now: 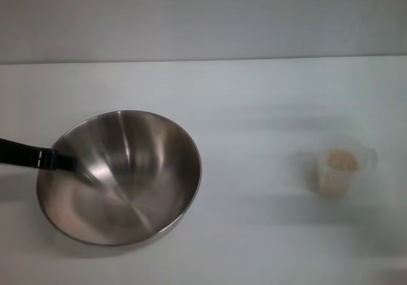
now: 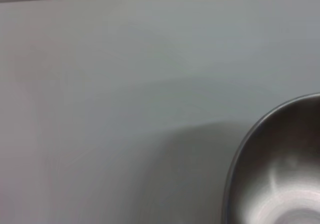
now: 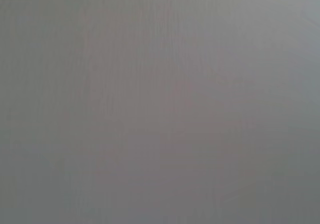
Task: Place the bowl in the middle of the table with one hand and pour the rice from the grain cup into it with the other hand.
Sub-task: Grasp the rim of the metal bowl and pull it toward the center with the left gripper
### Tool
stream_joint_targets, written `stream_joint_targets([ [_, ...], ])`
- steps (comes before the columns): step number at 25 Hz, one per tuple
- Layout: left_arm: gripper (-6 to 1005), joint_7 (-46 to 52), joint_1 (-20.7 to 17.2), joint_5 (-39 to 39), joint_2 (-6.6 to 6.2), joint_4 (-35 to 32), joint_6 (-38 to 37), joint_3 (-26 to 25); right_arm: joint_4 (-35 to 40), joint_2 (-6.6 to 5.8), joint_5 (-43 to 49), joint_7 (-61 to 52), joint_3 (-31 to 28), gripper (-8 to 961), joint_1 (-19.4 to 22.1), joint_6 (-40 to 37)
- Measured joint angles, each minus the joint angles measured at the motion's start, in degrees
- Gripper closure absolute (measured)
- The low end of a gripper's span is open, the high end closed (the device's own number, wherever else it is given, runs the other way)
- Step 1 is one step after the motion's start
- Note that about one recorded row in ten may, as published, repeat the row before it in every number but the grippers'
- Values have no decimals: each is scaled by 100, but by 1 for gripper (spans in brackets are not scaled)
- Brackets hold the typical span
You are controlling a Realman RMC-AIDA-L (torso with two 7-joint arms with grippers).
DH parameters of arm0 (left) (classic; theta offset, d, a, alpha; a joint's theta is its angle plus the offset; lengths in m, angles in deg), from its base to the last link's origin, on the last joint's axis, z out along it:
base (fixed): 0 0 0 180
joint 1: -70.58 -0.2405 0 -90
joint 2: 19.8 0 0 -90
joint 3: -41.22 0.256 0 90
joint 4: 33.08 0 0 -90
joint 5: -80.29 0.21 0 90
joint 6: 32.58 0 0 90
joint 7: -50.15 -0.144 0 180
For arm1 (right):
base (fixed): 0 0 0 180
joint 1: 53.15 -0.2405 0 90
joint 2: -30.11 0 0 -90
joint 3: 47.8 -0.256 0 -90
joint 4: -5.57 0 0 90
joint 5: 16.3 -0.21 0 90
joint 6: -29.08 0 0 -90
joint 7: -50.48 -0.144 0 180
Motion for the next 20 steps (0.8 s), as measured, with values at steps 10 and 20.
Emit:
stream_joint_targets([
  [10, 298, -60, 117, 232, -7, -74, 3, -19, 0, 0, 0, -1, 0, 318, 0, -2],
  [20, 674, -156, 229, 239, -13, -181, 70, -35, -8, 8, 0, -23, -59, 318, -4, -10],
])
